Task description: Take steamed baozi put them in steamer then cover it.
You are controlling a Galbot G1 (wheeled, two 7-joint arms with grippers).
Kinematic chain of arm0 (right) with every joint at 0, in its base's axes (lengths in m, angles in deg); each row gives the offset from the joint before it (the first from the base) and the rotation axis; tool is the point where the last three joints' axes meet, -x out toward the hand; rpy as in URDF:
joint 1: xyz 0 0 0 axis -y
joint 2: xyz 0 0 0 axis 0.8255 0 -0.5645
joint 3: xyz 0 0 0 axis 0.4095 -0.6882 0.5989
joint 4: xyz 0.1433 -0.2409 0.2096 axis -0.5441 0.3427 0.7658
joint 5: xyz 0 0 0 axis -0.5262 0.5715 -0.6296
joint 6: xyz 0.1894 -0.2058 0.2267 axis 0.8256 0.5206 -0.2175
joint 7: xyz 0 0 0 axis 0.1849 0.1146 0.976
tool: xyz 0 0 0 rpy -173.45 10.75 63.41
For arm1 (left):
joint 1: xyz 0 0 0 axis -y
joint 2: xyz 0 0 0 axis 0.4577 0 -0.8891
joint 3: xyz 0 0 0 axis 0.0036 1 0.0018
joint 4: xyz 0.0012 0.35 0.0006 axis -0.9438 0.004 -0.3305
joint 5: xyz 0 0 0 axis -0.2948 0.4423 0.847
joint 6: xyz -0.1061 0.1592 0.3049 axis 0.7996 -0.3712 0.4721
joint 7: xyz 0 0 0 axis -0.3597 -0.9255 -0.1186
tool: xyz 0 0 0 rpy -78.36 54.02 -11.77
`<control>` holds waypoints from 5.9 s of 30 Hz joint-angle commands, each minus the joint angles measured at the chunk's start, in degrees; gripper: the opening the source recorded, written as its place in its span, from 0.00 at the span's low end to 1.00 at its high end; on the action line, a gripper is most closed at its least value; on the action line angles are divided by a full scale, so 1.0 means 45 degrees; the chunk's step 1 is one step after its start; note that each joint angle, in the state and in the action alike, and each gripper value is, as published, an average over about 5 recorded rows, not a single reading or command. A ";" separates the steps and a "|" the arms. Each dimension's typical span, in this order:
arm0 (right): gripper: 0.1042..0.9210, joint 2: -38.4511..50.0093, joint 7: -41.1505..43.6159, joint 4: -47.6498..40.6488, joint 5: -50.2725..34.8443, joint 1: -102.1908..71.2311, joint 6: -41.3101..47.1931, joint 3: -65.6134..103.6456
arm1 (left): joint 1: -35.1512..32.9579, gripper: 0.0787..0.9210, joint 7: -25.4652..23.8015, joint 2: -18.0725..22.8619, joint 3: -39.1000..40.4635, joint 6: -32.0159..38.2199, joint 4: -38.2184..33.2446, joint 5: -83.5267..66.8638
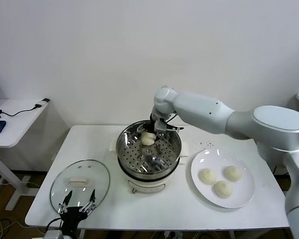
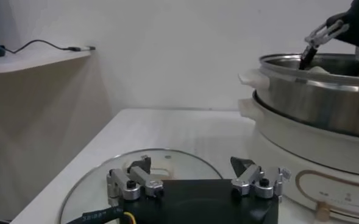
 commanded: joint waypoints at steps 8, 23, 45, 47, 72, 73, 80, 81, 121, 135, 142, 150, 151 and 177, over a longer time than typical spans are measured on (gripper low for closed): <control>0.88 0.3190 0.2875 0.1202 -0.9608 0.5631 0.2560 -0.4690 | 0.0022 0.88 -0.0035 -0.0082 0.0026 -0.0016 -0.0102 0.0028; 0.88 0.8681 0.0439 0.6923 -1.0826 0.4807 1.1627 -0.7921 | 0.0071 0.88 -0.0006 -0.0026 0.0076 0.0020 -0.0140 0.0045; 0.88 0.7477 -0.1244 0.4512 -0.9033 -0.2127 1.3571 -0.2562 | -0.0054 0.88 0.0059 0.0082 -0.0028 0.0161 -0.0113 -0.0006; 0.88 0.7375 -0.1276 0.4343 -0.8866 -0.2295 1.3597 -0.2406 | -0.0041 0.88 0.0064 0.0087 -0.0036 0.0168 -0.0090 -0.0011; 0.52 0.7488 -0.0845 0.4352 -0.8404 -0.2179 1.3484 -0.1711 | -0.0045 0.88 0.0097 0.0124 0.0001 0.0171 -0.0020 0.0075; 0.52 0.7549 -0.0752 0.4429 -0.8418 -0.1949 1.3438 -0.1752 | -0.0057 0.88 0.0097 0.0124 0.0006 0.0169 -0.0036 0.0079; 0.52 0.7678 0.0209 0.4866 -0.9749 0.2284 1.2740 -0.3931 | -0.0083 0.88 0.0095 0.0093 0.0000 0.0156 -0.0146 0.0102; 0.52 0.7543 0.0397 0.4868 -1.0117 0.3165 1.2608 -0.4466 | -0.0082 0.88 0.0094 0.0081 -0.0008 0.0152 -0.0164 0.0094; 0.52 -0.1446 -0.3148 0.3051 -1.5917 0.1951 1.5705 -0.3557 | 0.0250 0.88 0.0072 -0.0021 0.0226 0.0117 -0.0136 -0.0098; 0.52 -0.1547 -0.3318 0.2498 -1.5334 0.1105 1.5712 -0.3324 | 0.0315 0.88 0.0075 -0.0017 0.0274 0.0117 -0.0027 -0.0093; 0.71 -0.1449 -0.3181 0.2544 -1.5005 0.1086 1.5523 -0.3127 | 0.0260 0.88 0.0072 -0.0011 0.0293 0.0117 -0.0105 -0.0075; 0.88 0.0101 -0.1274 0.3450 -1.4354 0.3535 1.3930 -0.3196 | 0.0236 0.88 0.0046 -0.0014 0.0307 0.0099 -0.0130 0.0003; 0.88 0.0493 -0.0832 0.3640 -1.4393 0.4084 1.3647 -0.3337 | 0.0254 0.88 0.0044 -0.0013 0.0310 0.0094 -0.0121 0.0020; 0.88 1.0120 0.0933 0.8323 -0.9002 0.4655 1.2675 -0.8348 | 0.0201 0.88 0.0045 -0.0007 0.0072 0.0074 -0.0170 -0.0055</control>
